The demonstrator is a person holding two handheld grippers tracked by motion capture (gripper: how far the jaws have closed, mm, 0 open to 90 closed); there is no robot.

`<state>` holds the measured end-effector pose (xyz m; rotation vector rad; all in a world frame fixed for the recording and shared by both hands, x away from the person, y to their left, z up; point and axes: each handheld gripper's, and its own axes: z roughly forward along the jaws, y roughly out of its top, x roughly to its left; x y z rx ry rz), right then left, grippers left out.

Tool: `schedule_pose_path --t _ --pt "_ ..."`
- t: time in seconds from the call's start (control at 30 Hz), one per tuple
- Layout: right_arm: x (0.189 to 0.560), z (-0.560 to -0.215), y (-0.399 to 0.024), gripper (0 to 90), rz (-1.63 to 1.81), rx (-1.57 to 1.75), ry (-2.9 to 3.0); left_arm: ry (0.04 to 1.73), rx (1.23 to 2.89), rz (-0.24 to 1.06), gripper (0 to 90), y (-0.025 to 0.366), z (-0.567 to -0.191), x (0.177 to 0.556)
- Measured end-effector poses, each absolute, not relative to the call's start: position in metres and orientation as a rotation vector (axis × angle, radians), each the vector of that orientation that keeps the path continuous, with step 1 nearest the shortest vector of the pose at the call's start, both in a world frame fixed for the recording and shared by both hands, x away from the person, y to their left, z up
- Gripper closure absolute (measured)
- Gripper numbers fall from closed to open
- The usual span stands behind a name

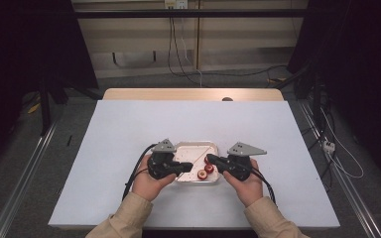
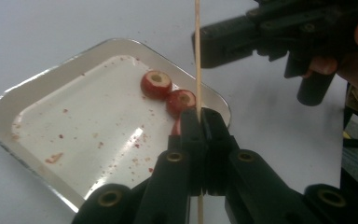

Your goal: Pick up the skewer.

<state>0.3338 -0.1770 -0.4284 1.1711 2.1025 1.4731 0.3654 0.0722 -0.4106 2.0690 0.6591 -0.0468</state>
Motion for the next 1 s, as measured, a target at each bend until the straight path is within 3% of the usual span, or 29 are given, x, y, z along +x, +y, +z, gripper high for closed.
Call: schedule_pose_path --t 0.87,1.0 --pt "0.340 -0.408 -0.158 90.0 1.512 1.106 2.093 0.654 2.091 -0.067 89.4 0.071 -0.411 0.363" --pt "0.344 -0.413 -0.161 79.3 1.447 1.112 2.095 0.656 2.075 -0.058 89.4 0.074 -0.409 0.363"
